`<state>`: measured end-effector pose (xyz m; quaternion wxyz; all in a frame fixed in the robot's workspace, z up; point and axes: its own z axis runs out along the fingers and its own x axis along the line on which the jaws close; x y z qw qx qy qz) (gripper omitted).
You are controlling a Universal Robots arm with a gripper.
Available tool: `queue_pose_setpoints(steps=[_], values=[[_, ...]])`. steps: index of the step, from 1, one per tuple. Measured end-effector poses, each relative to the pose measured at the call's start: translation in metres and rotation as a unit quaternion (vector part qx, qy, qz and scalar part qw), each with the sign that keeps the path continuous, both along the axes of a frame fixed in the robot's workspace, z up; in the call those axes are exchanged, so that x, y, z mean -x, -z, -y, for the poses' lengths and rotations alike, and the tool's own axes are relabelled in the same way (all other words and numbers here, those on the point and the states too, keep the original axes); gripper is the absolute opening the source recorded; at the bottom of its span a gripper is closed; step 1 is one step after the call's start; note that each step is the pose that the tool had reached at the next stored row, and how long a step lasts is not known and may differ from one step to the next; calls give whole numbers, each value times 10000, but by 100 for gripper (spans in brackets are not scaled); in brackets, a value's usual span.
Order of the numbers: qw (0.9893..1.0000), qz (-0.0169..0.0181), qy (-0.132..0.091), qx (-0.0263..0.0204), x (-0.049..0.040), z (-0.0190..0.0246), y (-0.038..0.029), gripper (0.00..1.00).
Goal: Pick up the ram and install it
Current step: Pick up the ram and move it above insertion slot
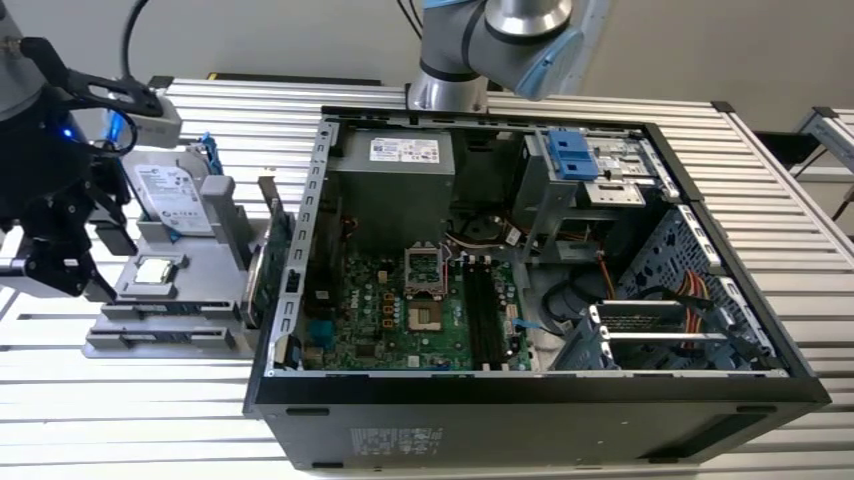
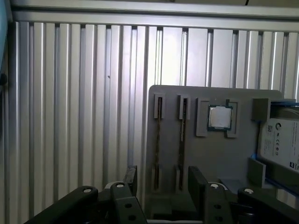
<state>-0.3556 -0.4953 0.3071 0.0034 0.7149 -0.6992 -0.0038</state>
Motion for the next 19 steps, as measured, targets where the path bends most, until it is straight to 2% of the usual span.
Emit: queue_pose_setpoints(steps=[19], values=[[10000,0,33,8,0,0,146,100]])
